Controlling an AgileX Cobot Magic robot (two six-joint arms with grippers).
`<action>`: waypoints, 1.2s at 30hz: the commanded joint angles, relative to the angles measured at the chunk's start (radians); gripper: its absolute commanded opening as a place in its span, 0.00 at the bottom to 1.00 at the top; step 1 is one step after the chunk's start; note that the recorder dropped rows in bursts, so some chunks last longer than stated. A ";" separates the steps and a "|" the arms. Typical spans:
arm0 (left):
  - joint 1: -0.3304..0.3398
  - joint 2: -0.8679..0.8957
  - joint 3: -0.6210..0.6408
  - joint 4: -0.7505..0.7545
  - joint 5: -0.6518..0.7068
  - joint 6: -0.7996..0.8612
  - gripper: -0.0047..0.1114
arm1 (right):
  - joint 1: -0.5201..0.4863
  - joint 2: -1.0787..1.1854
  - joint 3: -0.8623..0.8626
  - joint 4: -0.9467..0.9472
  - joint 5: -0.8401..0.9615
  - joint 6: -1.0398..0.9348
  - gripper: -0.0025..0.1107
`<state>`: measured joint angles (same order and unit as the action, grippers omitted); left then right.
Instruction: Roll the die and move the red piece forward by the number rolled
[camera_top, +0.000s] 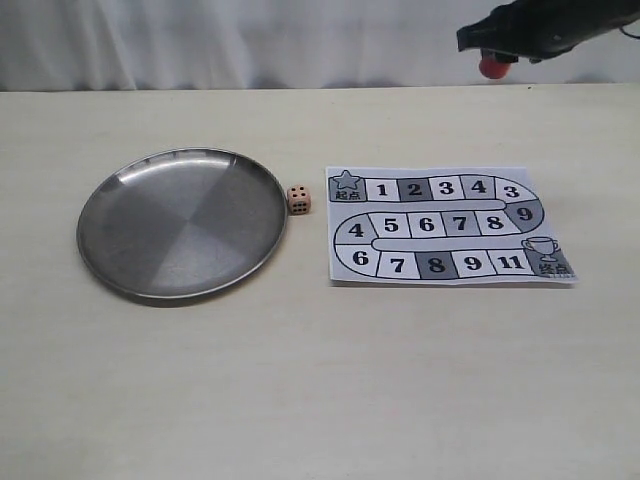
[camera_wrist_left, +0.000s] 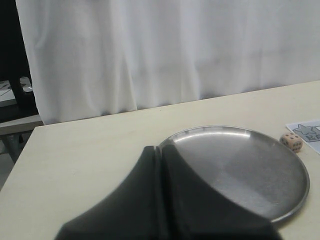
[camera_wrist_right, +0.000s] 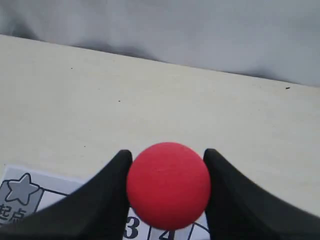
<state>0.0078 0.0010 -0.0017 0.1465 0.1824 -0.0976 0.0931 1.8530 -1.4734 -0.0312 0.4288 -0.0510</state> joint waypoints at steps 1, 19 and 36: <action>-0.008 -0.001 0.002 -0.002 -0.009 -0.001 0.04 | -0.015 0.085 0.004 -0.008 0.022 -0.004 0.06; -0.008 -0.001 0.002 -0.002 -0.009 -0.001 0.04 | -0.045 0.361 0.004 -0.010 0.094 -0.004 0.06; -0.008 -0.001 0.002 -0.002 -0.009 -0.001 0.04 | -0.061 0.354 0.002 -0.071 0.101 0.089 0.06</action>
<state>0.0078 0.0010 -0.0017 0.1465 0.1824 -0.0976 0.0483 2.1902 -1.4801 -0.0511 0.4681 -0.0078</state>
